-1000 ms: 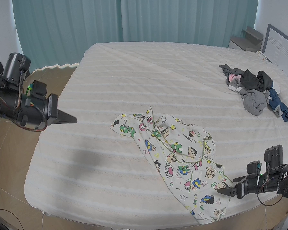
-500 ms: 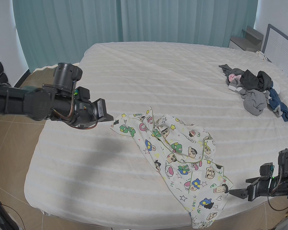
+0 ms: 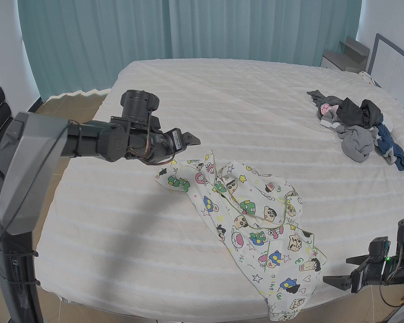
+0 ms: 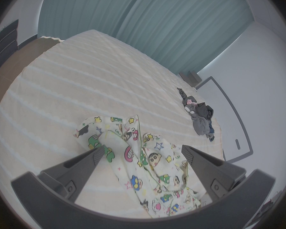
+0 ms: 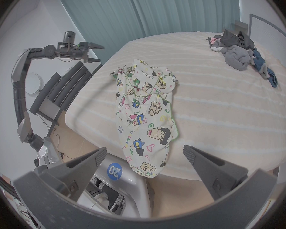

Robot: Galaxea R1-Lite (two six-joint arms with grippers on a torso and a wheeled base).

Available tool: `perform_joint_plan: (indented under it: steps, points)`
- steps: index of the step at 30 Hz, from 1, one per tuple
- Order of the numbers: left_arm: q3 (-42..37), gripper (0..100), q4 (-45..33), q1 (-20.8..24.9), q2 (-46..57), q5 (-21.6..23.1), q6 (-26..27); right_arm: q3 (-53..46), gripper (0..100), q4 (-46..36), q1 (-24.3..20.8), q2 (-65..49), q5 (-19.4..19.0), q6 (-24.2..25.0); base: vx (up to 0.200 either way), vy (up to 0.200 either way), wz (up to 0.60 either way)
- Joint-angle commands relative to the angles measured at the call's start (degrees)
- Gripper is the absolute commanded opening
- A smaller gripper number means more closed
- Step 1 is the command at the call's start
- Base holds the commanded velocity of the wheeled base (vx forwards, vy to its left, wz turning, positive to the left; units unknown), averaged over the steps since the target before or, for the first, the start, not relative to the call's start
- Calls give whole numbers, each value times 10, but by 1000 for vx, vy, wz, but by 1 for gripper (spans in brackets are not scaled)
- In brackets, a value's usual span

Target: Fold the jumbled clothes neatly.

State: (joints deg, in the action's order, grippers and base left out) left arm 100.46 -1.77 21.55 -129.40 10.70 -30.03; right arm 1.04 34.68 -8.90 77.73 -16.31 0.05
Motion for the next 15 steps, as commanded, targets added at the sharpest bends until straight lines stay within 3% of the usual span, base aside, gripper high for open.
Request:
perform_joint_plan:
  steps: [1,3,7,15]
  points:
    - [92,100,-10,27,-98,-36,-6,-10,100,-8,-33,-29,-2,0,0,0,0]
    - [141,100,-75,46,-156,-61,-7,-10,100,-56,-75,-98,0,0,0,0,0]
    - [141,100,-109,48,-190,-82,-7,-10,100,-91,-100,-158,0,0,0,0,0]
    - [141,100,-135,34,-206,-86,-3,-8,100,-153,-105,-232,0,0,0,0,0]
